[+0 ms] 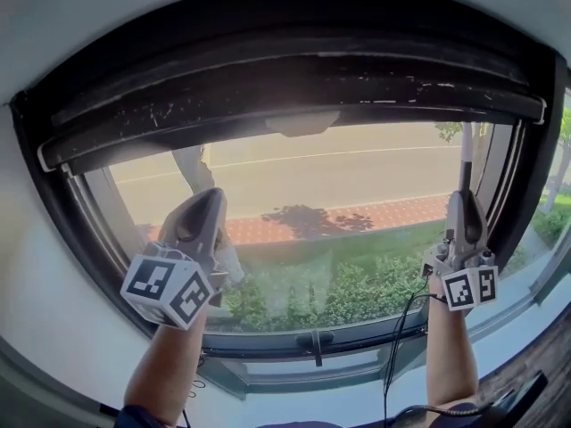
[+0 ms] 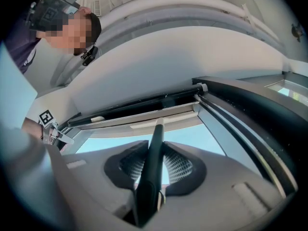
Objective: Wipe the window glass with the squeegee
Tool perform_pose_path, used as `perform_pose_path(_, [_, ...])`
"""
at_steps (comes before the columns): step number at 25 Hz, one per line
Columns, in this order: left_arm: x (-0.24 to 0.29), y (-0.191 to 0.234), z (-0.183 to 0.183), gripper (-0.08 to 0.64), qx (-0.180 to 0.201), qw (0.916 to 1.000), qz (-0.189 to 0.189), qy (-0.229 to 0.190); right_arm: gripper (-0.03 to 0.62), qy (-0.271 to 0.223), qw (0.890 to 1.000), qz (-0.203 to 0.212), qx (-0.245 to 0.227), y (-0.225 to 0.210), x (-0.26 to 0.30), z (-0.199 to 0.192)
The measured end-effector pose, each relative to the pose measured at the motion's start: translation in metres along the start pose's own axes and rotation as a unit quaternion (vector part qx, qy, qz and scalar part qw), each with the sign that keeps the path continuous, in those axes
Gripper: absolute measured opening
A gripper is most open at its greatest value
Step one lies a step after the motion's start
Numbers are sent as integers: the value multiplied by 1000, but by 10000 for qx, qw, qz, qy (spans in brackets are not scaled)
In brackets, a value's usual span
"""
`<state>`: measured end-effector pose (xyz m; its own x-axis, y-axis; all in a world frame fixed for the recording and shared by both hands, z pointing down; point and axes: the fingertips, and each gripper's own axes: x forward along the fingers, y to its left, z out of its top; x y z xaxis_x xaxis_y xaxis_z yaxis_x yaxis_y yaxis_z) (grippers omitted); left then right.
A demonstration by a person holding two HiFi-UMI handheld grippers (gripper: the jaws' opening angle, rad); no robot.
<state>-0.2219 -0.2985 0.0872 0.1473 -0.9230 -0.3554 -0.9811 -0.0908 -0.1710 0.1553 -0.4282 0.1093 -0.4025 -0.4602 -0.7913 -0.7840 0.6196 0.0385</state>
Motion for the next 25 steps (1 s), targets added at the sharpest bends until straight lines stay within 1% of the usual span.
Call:
perform_pose_path(4, [-12, 2, -3, 5, -65, 9999, 81, 93, 101, 117, 9999, 11, -19, 2, -3, -2])
perform_pose_path(9, [-18, -5, -11, 5, -145, 9997, -1, 188, 101, 290, 9996, -21, -71, 1, -15, 0])
perform_pose_path(14, [-30, -6, -25, 5, -177, 9992, -14, 371, 101, 364, 9993, -90, -70, 4, -29, -8])
perform_pose_path(19, [-34, -4, -39, 5, -255, 9984, -21, 512, 103, 434, 9990, -143, 10, 7, -42, -17])
perform_pose_path(25, [-37, -13, -44, 5, -207, 9981, -104, 566, 103, 515, 9983, -227, 124, 10, -56, -24])
